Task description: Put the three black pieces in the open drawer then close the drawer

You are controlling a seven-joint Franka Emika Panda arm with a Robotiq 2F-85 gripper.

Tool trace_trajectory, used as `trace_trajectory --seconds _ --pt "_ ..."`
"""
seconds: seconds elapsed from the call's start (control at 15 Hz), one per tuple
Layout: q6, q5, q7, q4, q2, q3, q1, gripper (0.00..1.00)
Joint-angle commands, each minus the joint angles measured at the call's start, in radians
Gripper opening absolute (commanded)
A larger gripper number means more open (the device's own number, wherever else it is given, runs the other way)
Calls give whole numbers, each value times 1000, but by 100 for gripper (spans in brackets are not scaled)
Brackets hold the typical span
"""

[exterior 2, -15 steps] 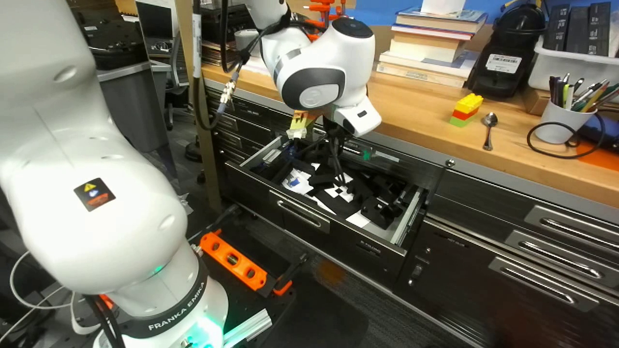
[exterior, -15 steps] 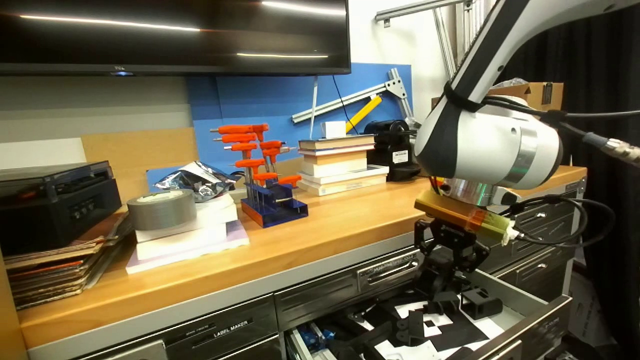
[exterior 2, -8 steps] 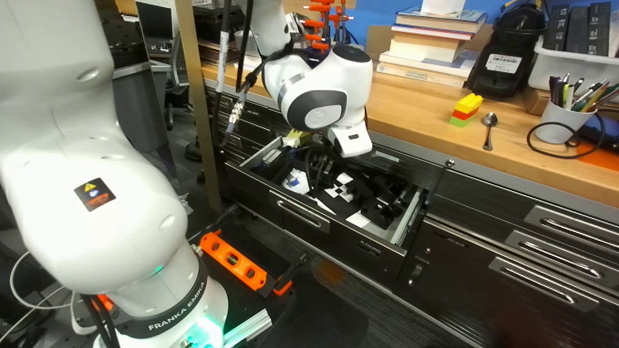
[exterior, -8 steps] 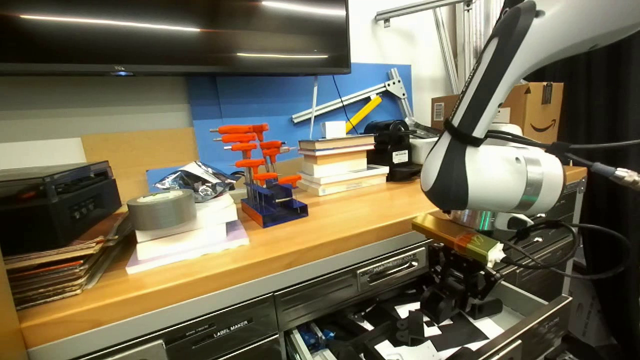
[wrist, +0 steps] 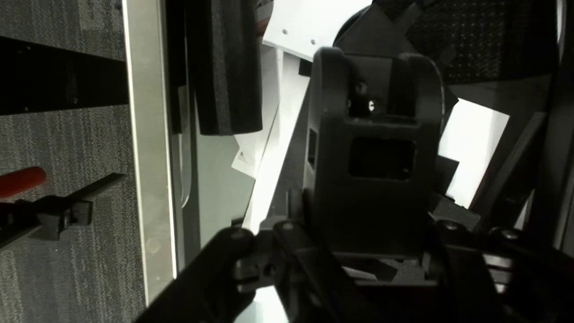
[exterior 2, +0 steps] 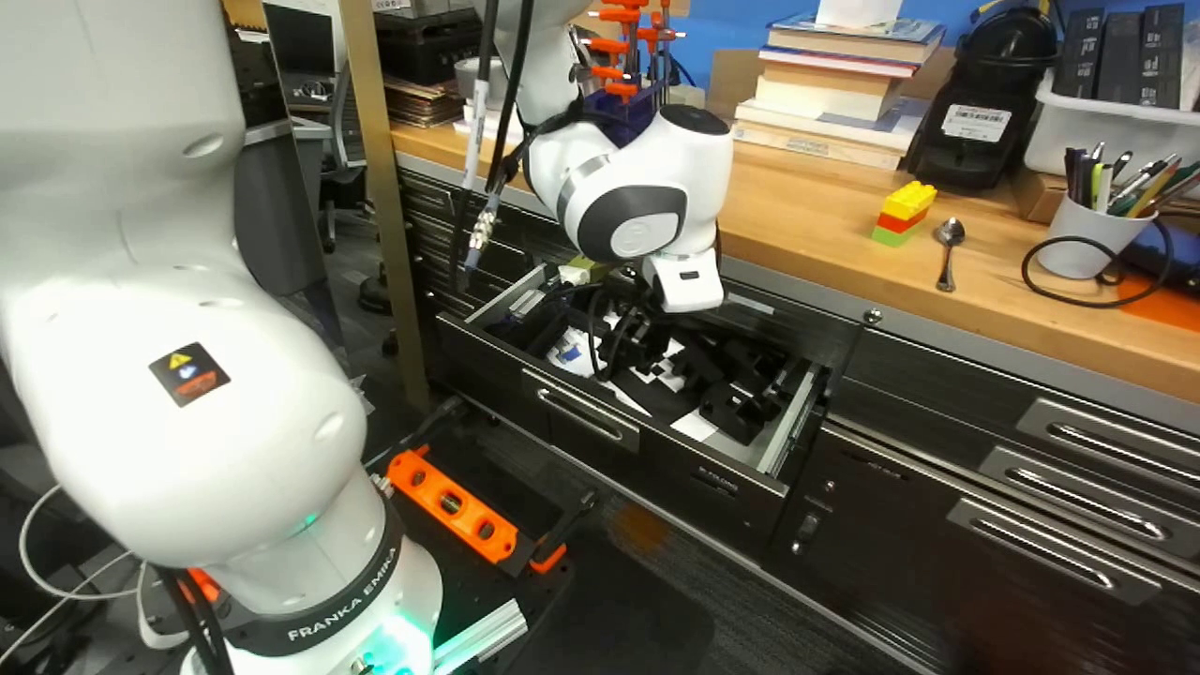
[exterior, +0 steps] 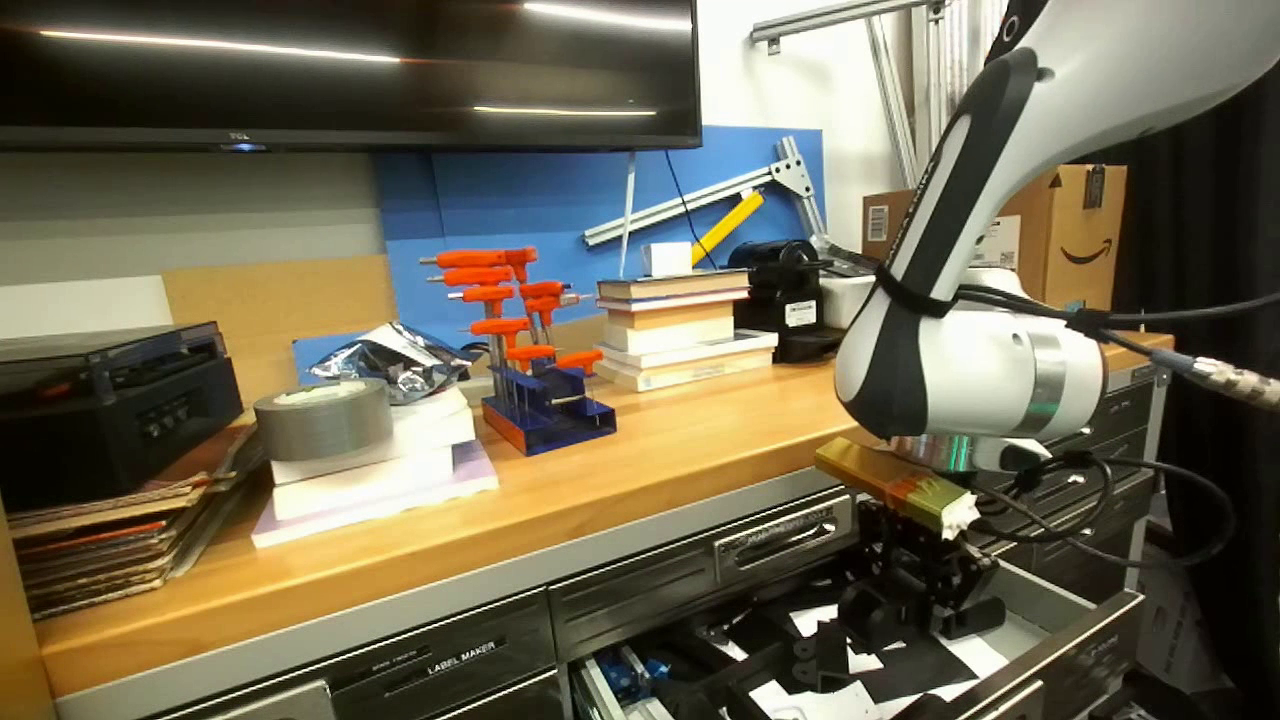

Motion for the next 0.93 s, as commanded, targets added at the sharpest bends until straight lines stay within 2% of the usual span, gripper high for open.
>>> trace_trajectory --seconds 0.0,0.2,0.53,0.6,0.67,0.8,0.87 --pt "-44 -43 77 35 21 -39 29 33" --pt "-69 -74 145 33 24 -64 39 33" --pt "-102 -98 202 40 24 -69 33 33" --pt "-103 -89 203 42 25 -63 29 83" --pt "-109 -87 202 45 25 -60 26 84" --pt "-112 -80 194 45 24 -54 20 95" --pt "-116 -80 186 44 19 -52 19 98"
